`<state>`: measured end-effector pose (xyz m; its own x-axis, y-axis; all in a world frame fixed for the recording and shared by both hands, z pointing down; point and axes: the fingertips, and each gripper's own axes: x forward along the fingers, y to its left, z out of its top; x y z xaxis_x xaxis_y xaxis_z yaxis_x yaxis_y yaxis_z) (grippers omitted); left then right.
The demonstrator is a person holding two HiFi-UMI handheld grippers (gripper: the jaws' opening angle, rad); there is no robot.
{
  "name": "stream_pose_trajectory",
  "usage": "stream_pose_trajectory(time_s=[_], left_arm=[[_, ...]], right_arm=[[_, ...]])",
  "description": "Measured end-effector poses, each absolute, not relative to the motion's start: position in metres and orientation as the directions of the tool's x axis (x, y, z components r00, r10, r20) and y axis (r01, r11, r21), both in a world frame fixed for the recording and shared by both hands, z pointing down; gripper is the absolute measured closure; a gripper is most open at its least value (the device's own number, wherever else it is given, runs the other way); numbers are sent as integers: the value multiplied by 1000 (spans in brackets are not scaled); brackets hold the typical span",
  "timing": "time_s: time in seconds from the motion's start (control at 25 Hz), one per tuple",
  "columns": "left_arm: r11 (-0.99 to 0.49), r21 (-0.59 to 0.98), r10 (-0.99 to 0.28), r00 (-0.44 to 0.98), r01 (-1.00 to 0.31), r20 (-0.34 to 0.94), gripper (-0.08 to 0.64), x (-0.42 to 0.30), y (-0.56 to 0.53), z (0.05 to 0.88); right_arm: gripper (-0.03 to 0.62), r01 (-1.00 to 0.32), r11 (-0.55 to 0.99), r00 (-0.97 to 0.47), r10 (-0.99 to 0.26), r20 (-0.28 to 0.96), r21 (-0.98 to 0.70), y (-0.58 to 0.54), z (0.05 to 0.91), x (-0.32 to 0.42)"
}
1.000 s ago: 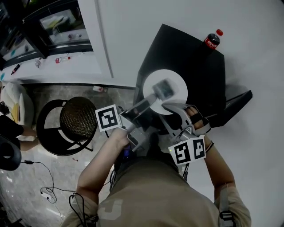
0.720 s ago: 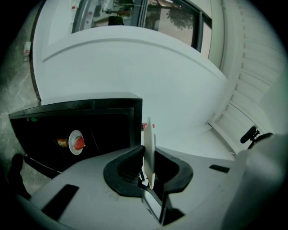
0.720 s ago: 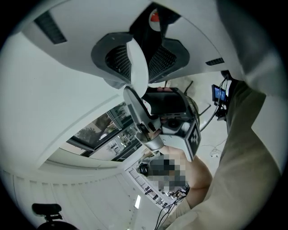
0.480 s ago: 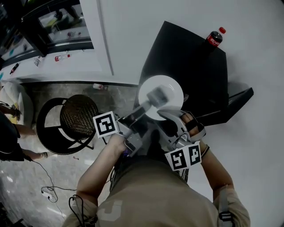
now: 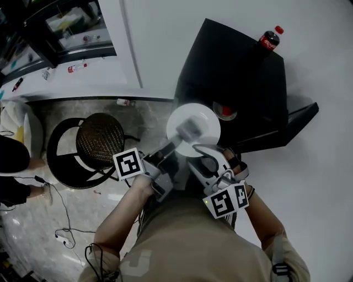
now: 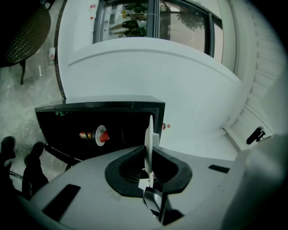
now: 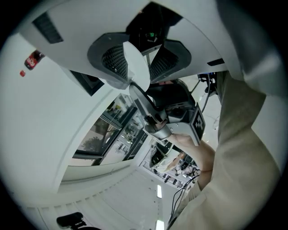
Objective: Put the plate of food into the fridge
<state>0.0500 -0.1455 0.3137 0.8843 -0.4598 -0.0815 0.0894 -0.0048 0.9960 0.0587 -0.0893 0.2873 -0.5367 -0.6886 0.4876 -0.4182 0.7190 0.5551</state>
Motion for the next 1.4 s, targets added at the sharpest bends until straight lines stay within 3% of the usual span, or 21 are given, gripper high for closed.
stream_pose_trajectory(time_s=[0.32, 0.64, 0.8, 0.92, 1.2, 1.4], left_arm=[[17, 1000, -443, 896, 23, -13, 540, 37, -121, 339], [30, 999, -424, 904, -43, 52, 538, 35, -101, 351], [25, 997, -399, 913, -76, 79, 540, 41, -85, 359], [22, 995, -372, 923, -94, 95, 538, 52, -72, 362], [-58, 990, -284, 953, -131, 109, 540, 87, -37, 360], [-121, 984, -219, 970, -130, 102, 540, 109, -9, 357]], right_arm=[[453, -658, 717, -614, -688, 387, 230, -67, 274, 62], [446, -827, 524, -560, -742, 368, -203, -73, 288, 124], [380, -736, 347, -611, -710, 349, -582, -69, 322, 156], [360, -629, 254, -644, -701, 308, -735, -61, 338, 169], [353, -374, 191, -732, -661, 162, -908, -40, 344, 173], [353, -289, 204, -792, -600, 114, -935, -14, 343, 167]])
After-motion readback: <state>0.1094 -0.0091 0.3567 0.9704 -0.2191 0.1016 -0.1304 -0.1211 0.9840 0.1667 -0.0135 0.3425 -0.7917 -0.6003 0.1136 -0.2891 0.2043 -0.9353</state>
